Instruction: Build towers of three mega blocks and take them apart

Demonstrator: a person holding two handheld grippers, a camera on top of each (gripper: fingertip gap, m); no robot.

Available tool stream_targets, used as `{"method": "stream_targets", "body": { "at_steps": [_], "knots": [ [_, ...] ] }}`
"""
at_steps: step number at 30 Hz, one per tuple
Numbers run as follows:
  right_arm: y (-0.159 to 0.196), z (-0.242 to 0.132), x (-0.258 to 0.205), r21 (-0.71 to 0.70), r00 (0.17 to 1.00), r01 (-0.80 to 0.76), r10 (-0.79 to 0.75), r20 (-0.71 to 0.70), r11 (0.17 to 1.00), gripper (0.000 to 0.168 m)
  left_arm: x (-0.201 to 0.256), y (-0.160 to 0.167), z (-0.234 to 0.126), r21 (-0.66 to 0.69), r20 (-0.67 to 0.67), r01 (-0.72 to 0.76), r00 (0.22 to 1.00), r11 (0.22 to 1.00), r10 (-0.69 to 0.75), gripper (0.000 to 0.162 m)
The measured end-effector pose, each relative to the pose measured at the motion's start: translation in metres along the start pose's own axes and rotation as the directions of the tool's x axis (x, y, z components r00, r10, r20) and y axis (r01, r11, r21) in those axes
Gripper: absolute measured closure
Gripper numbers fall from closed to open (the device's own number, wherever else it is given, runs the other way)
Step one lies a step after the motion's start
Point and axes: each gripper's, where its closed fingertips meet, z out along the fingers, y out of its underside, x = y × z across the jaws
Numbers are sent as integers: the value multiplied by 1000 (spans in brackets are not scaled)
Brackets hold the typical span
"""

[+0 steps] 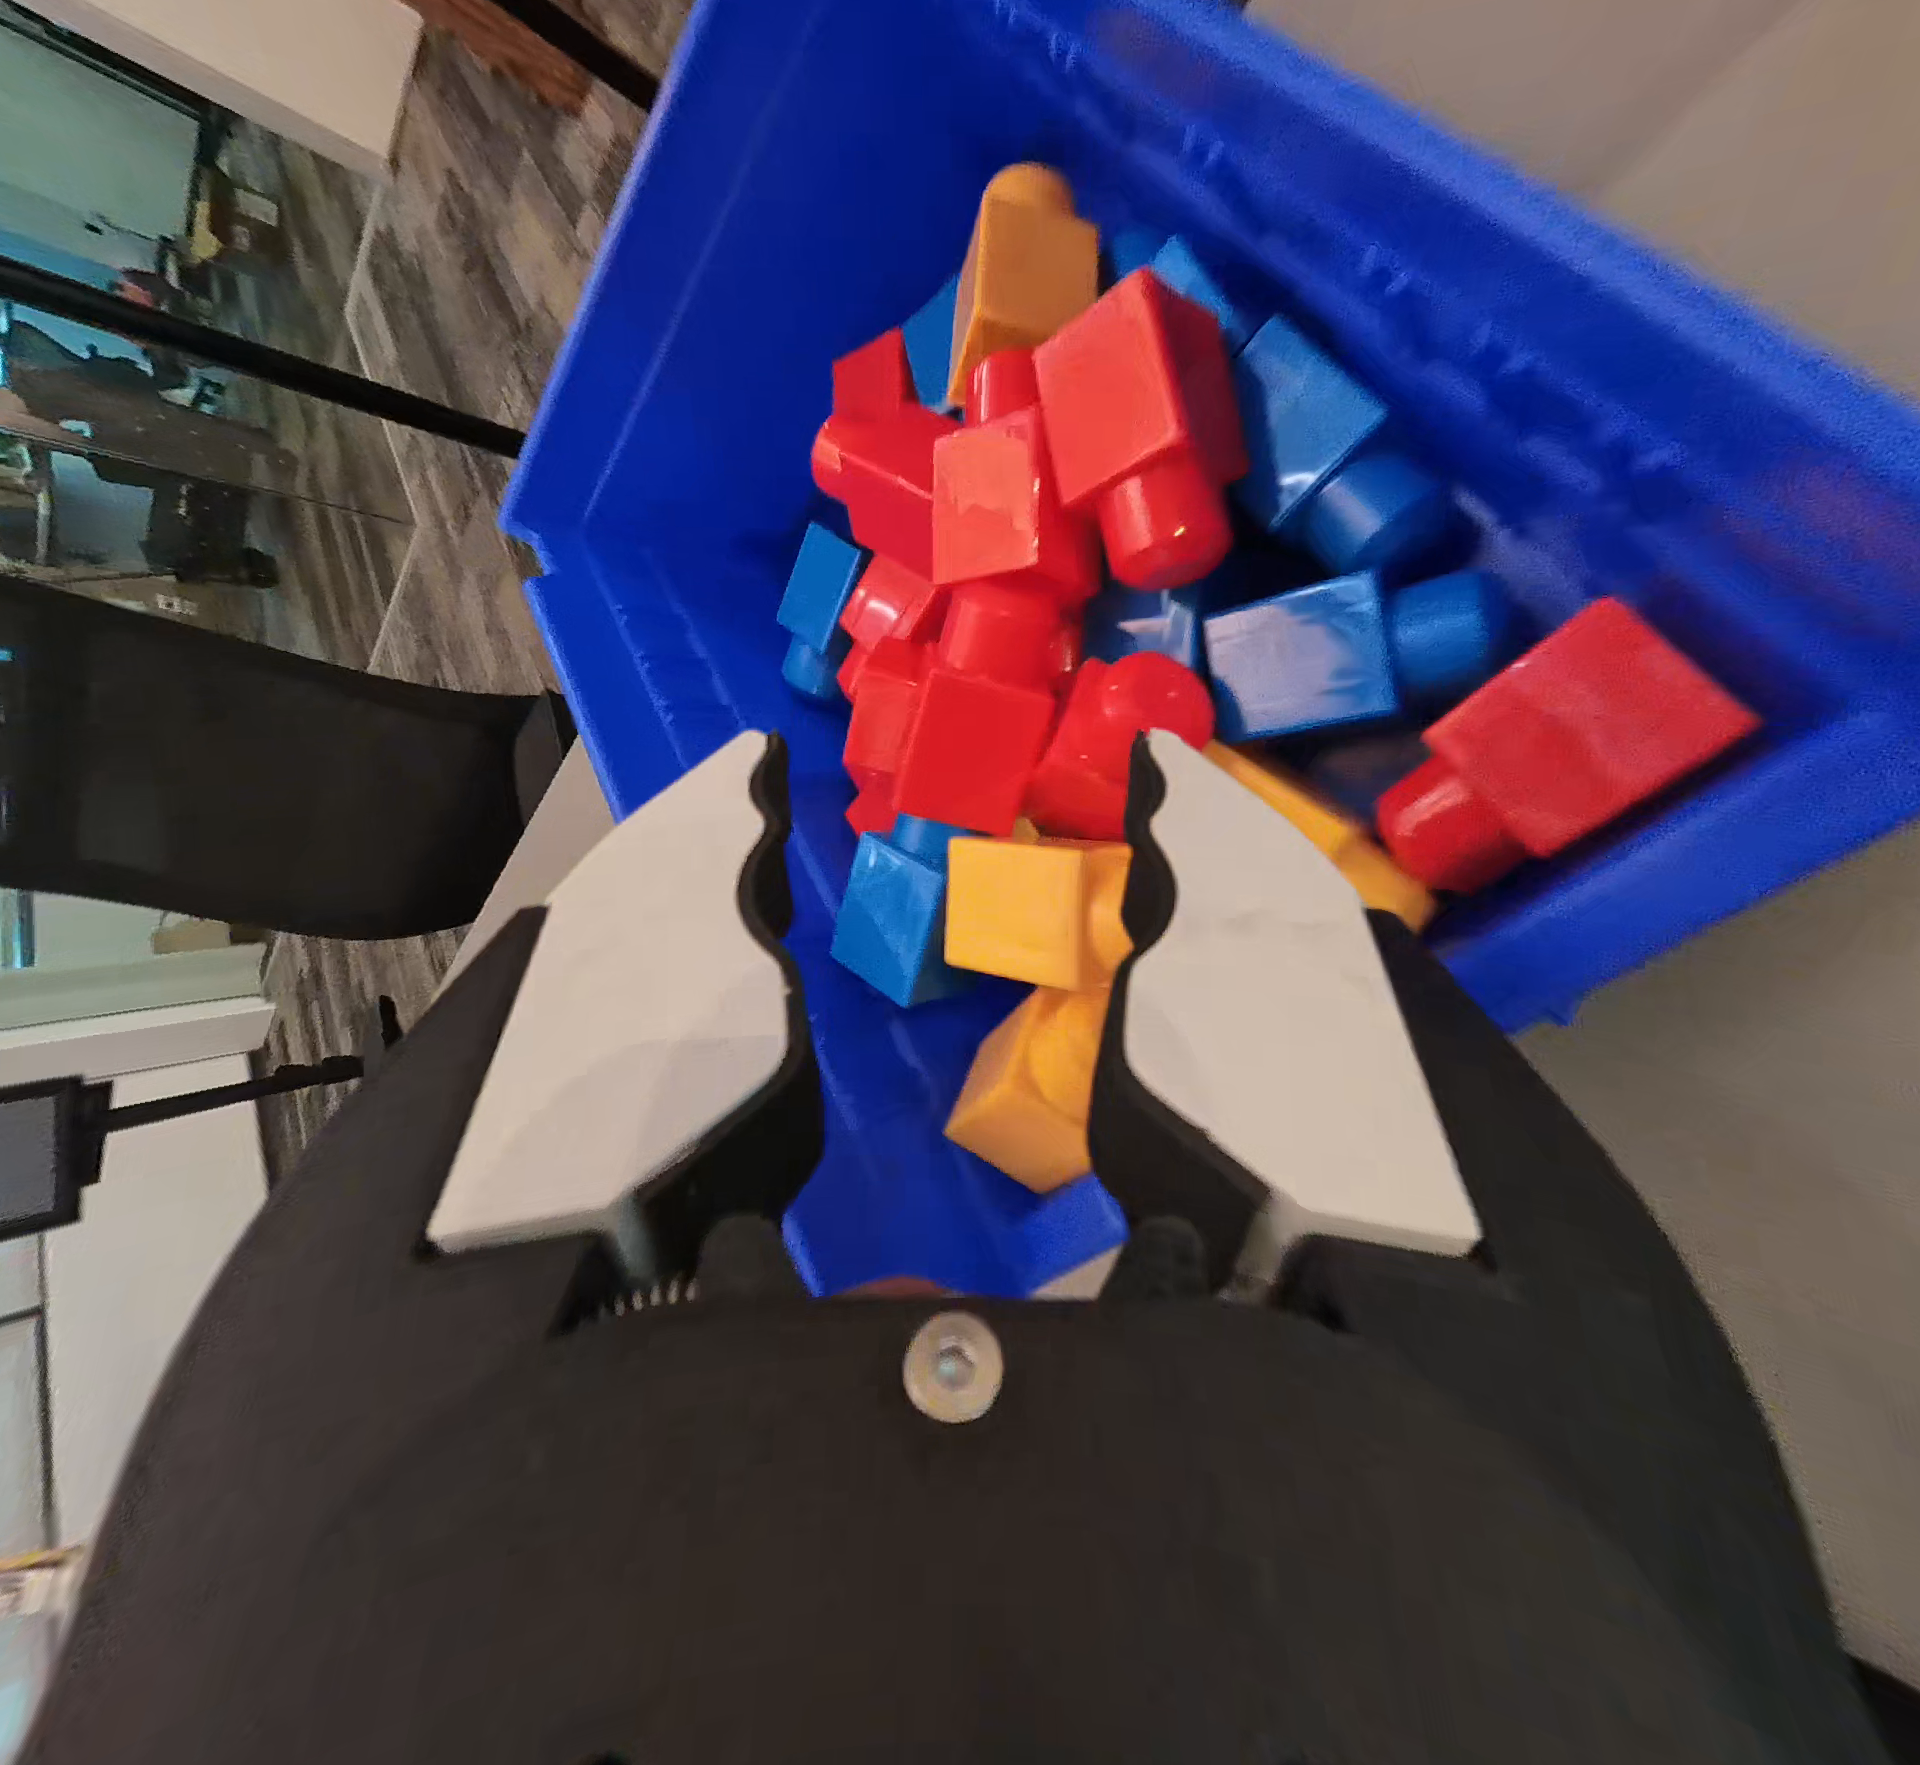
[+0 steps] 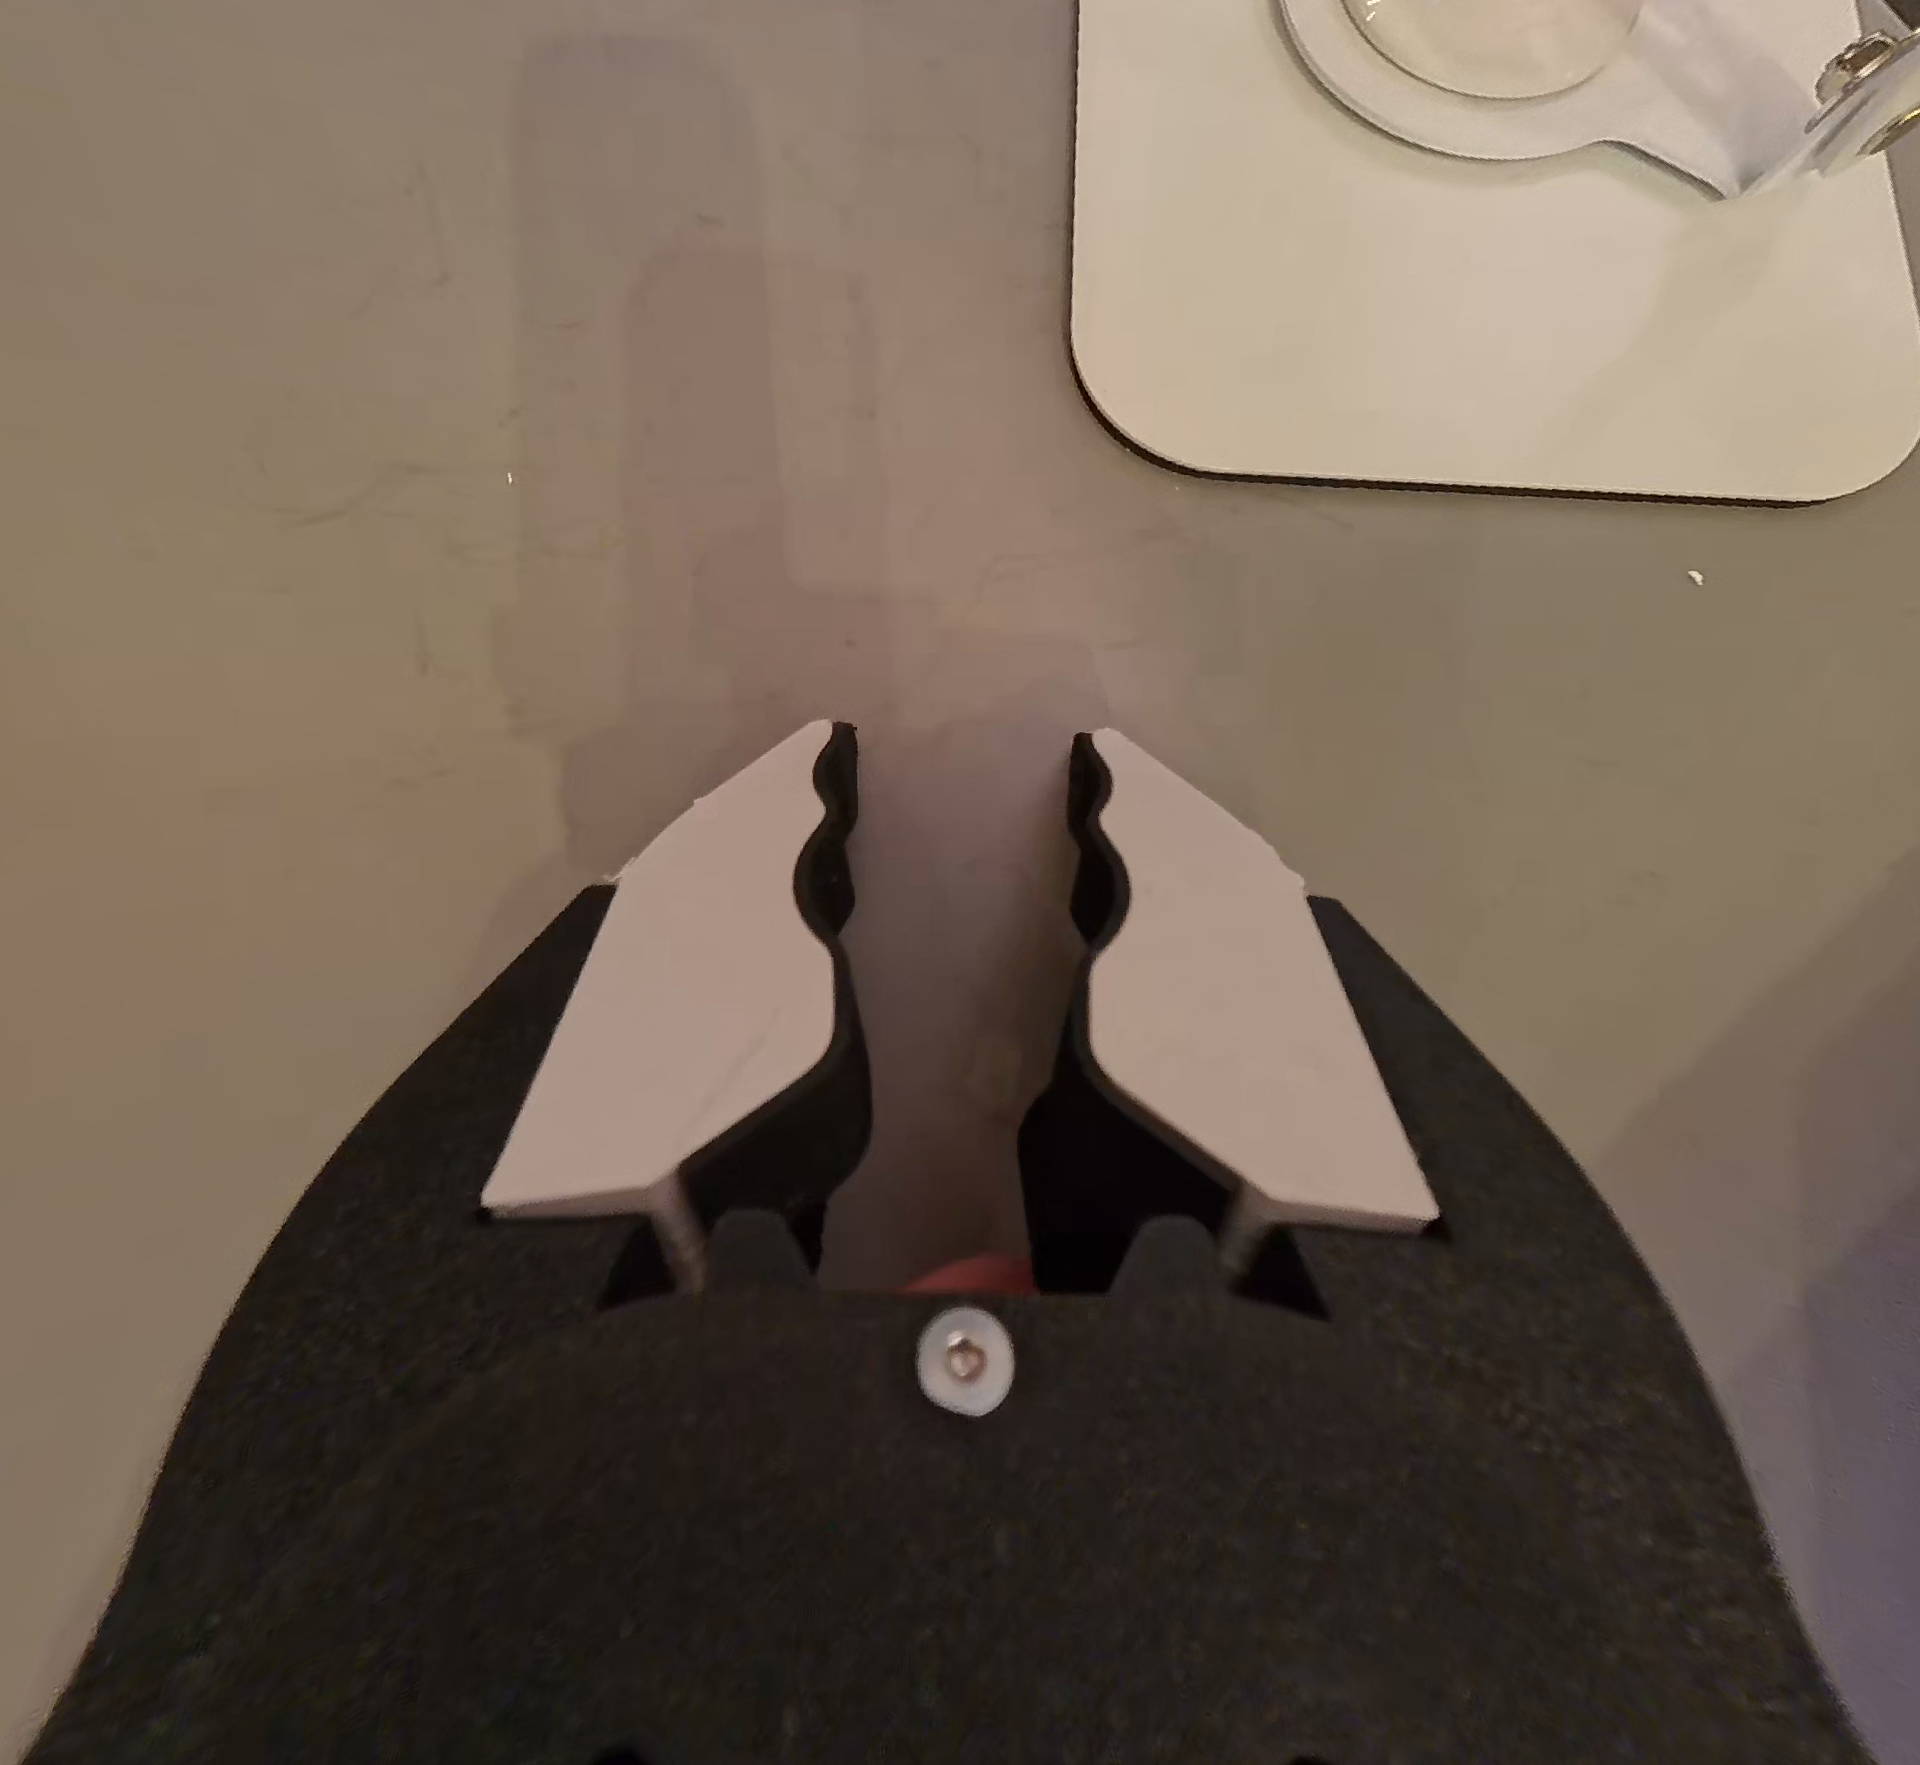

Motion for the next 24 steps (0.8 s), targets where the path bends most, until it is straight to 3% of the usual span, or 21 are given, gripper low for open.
{"method": "stream_targets", "body": {
  "at_steps": [6, 12, 17, 24],
  "knots": [
    [0, 0, 0, 1, 1000, 2, -2, 2, 1000, 130, 0, 30, 38, -201, -87, -192, 980, 961, 178, 107],
    [0, 0, -1, 1, 1000, 6, -6, 7, 1000, 129, -8, 33, 52, -219, -98, -209, 977, 953, 191, 109],
    [0, 0, -2, 1, 1000, 10, -10, 11, 1000, 129, -11, 31, 59, -212, -112, -272, 961, 939, 253, 126],
    [0, 0, -2, 1, 1000, 14, -14, 13, 1000, 129, -16, 28, 60, -188, -70, -281, 960, 941, 272, 128]
  ]
}}
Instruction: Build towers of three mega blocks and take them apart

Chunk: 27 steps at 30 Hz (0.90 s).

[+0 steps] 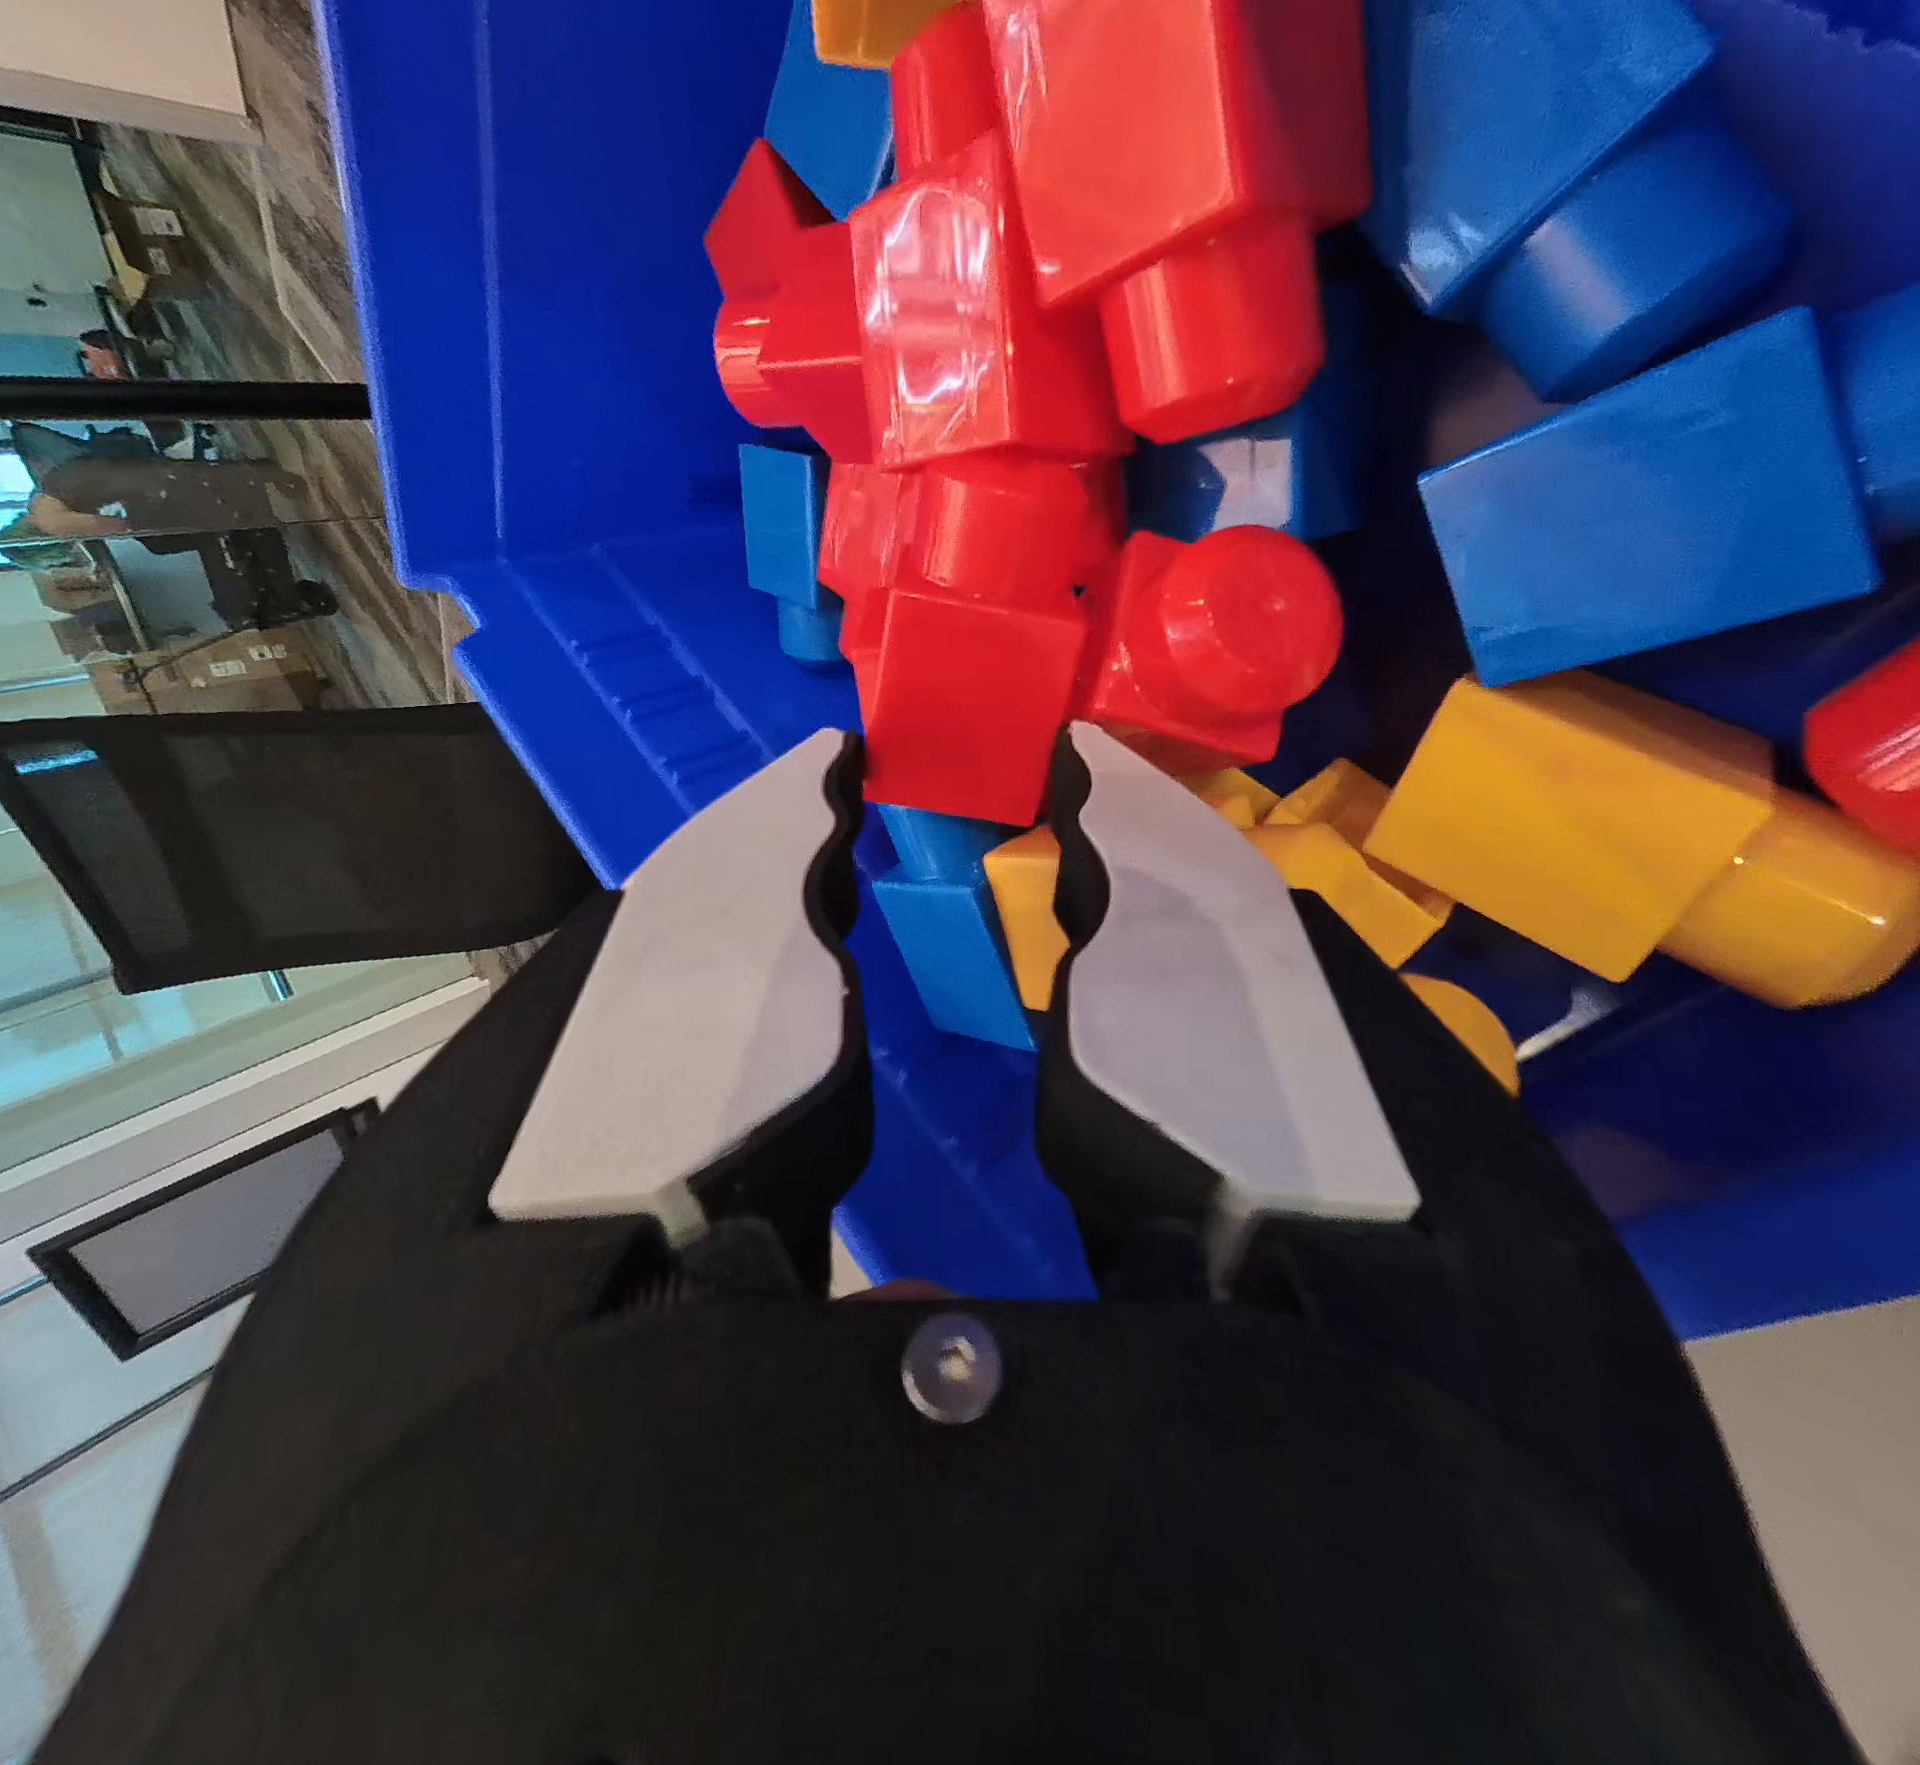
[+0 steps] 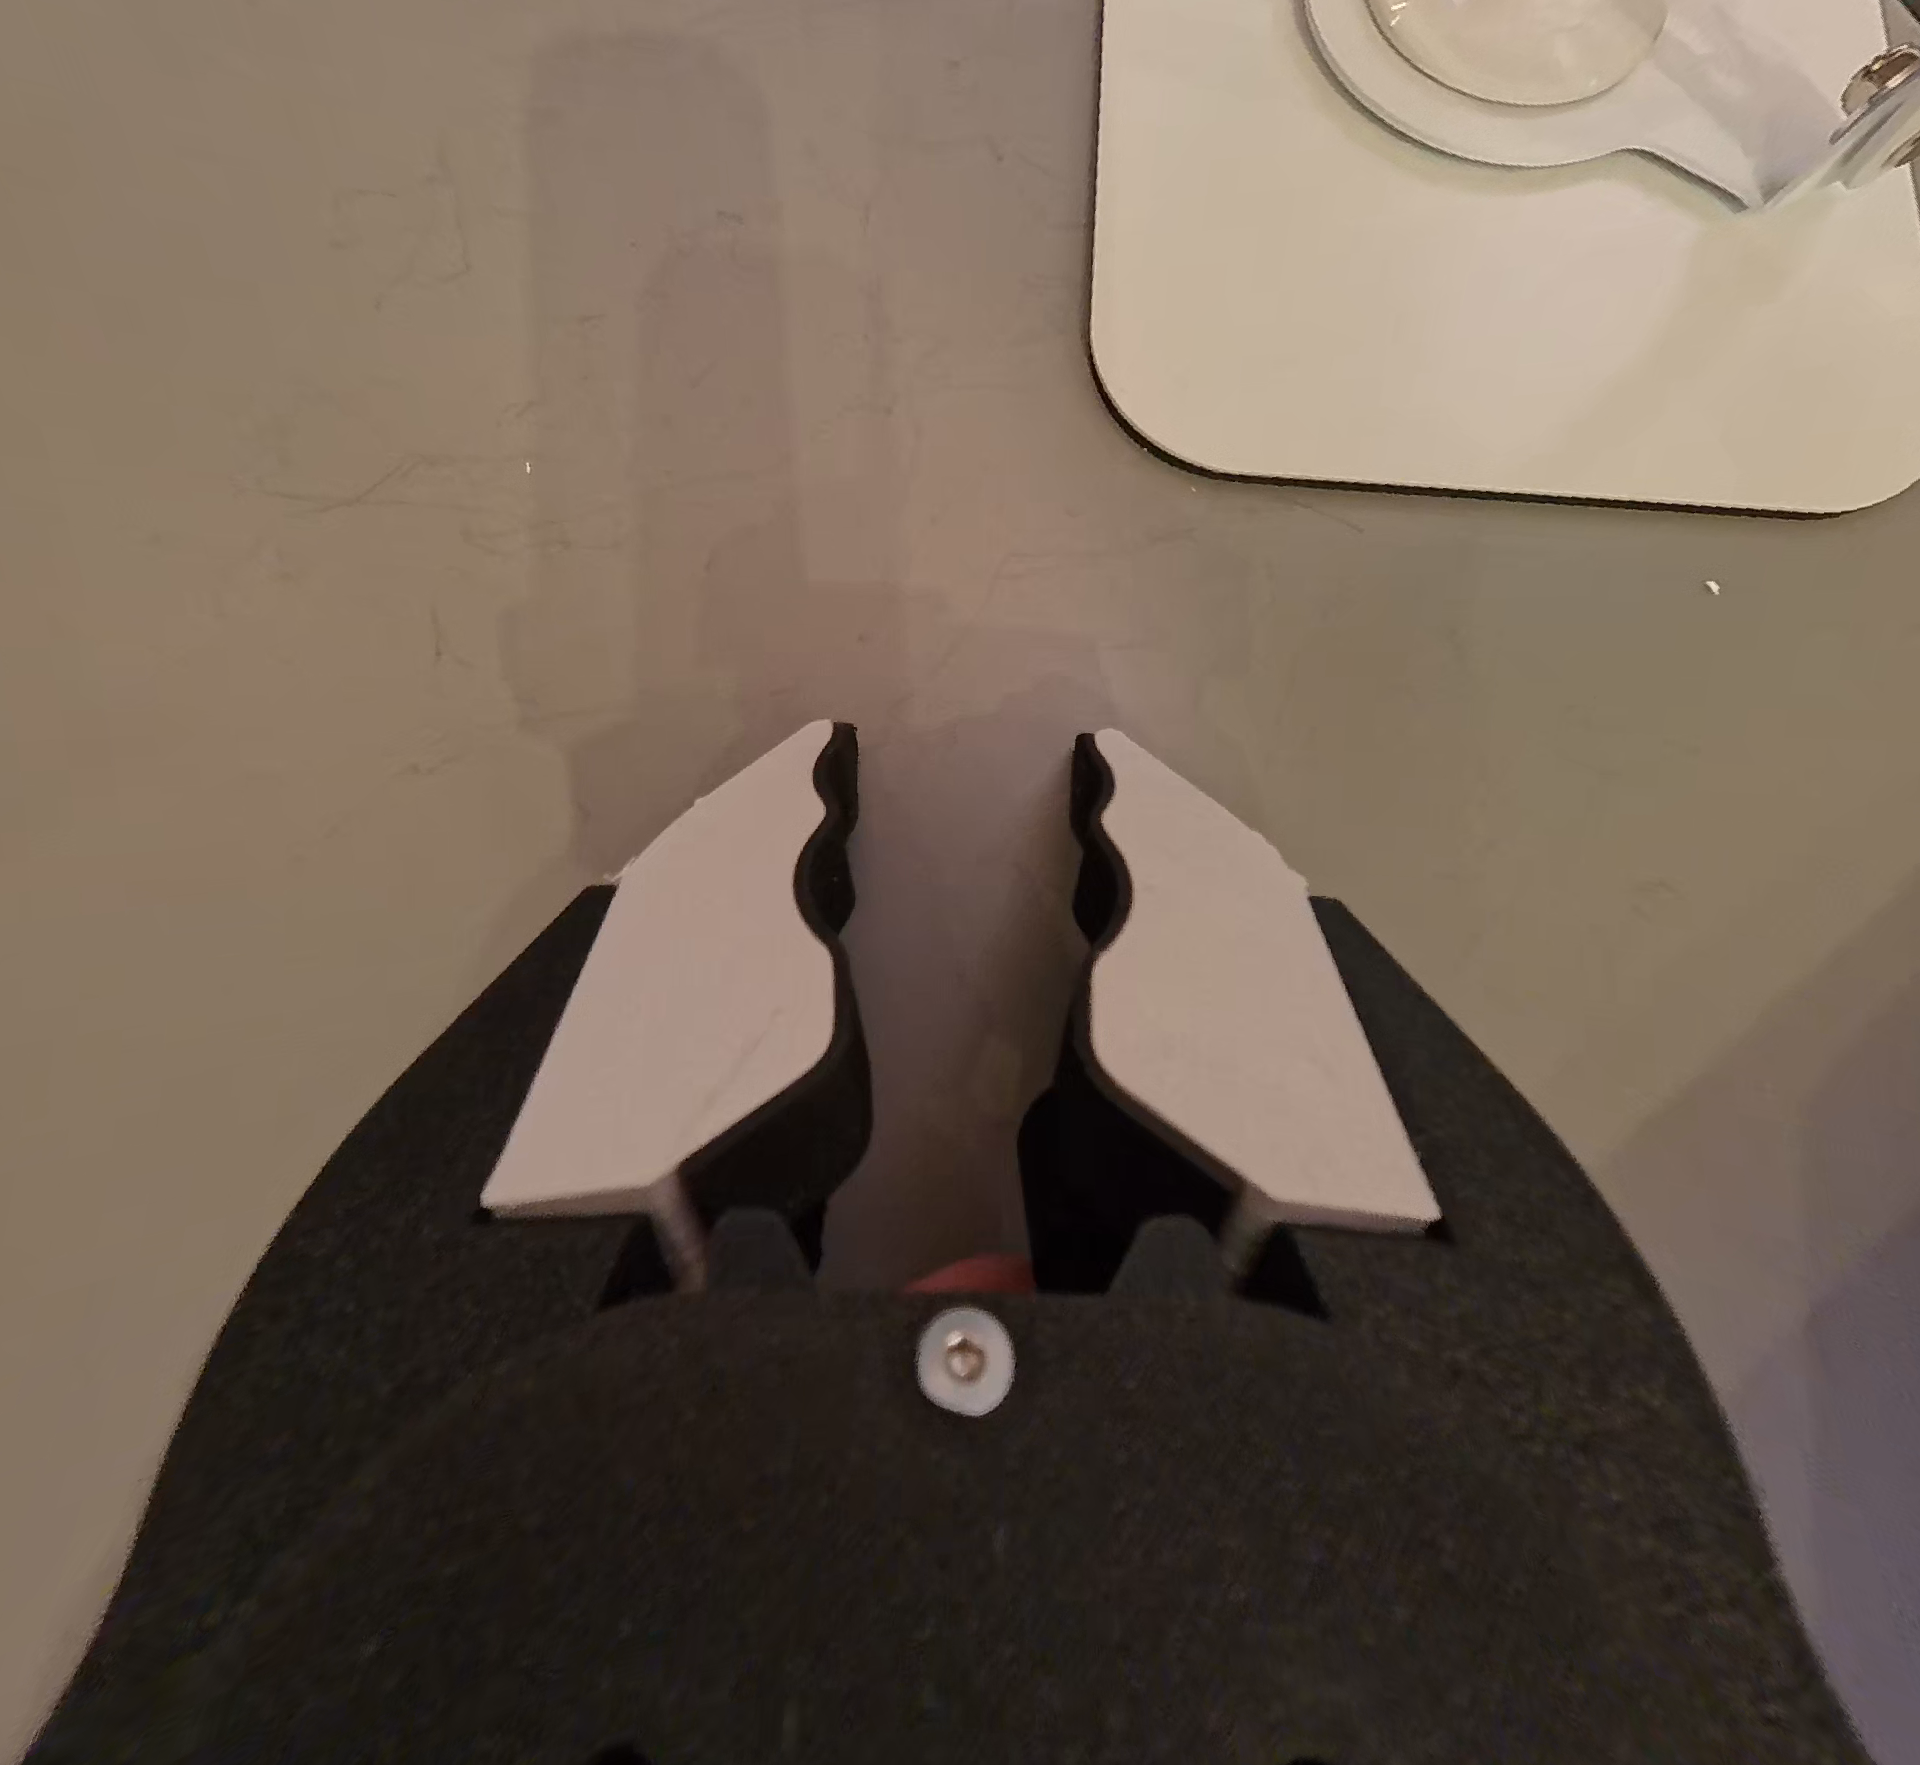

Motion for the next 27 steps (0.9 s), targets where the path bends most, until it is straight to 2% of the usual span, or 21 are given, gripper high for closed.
{"method": "stream_targets", "body": {
  "at_steps": [6, 8, 10, 14, 17, 22, 25, 27],
  "knots": [
    [0, 0, 0, 1, 1000, 1, -1, 0, 1000, 128, -4, -4, -17, 119, 14, 144, 989, 982, -146, 128],
    [0, 0, 0, 1, 1000, 0, 0, -2, 1000, 126, -3, -12, -30, 198, -32, 237, 971, 951, -235, 128],
    [-1, 0, 0, 6, 1000, 4, -4, -6, 1000, 124, -5, -20, -49, 281, -66, 314, 949, 907, -308, 128],
    [-4, -3, 0, 38, 1000, 8, -7, -9, 999, 119, 9, -58, -110, 493, -244, 458, 889, 740, -388, 128],
    [-10, -8, -1, 87, 1000, 21, -19, -13, 996, 113, 38, -100, -157, 589, -377, 506, 862, 631, -339, 129],
    [-39, -28, -7, 306, 999, 21, -30, 23, 952, 112, 109, -187, -221, 701, -526, 521, 839, 487, -141, 129],
    [-59, -48, -15, 470, 994, -38, -13, 106, 882, 112, 150, -239, -248, 714, -626, 582, 779, 389, -16, 129],
    [-69, -63, -19, 561, 983, -108, 2, 186, 820, 113, 175, -268, -256, 682, -706, 650, 704, 334, 71, 129]
  ]
}}
